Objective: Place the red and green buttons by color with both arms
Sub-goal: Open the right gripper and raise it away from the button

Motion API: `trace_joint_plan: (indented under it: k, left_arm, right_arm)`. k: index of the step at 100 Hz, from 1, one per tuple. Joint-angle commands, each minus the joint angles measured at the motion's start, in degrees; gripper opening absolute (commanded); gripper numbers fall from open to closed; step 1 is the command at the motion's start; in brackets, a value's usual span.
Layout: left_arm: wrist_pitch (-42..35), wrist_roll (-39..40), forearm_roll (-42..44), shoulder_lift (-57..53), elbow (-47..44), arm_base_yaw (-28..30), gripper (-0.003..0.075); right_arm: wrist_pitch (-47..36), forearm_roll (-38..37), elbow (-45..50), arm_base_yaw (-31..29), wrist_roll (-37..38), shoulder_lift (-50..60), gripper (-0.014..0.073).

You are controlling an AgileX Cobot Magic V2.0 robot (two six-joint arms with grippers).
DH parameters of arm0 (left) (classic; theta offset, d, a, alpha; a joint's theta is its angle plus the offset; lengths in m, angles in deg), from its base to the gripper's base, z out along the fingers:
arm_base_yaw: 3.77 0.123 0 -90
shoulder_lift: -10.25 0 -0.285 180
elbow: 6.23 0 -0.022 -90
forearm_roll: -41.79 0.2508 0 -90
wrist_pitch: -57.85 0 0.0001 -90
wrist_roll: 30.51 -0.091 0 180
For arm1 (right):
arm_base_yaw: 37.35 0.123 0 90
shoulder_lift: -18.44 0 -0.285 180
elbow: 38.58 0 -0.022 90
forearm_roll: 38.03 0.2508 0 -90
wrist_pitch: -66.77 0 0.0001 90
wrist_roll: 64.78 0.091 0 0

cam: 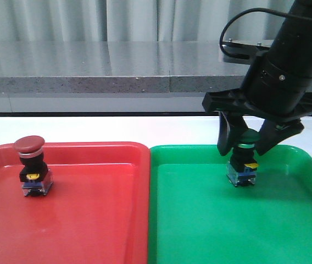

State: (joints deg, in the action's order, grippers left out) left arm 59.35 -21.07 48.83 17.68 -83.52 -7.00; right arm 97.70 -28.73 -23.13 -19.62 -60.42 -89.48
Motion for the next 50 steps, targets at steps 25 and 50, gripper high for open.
trace_joint_plan:
  k: [25, 50]
  left_arm:
    - [-5.0, 0.3, -0.5, -1.6, -2.4, 0.2, -0.0019]
    - [-5.0, 0.3, -0.5, -1.6, -2.4, 0.2, -0.0019]
  right_arm:
    - [-4.5, -0.7, -1.2, -0.1, 0.0, 11.4, 0.0482]
    - [-3.8, -5.8, -1.0, -0.1, 0.0, 21.4, 0.0476]
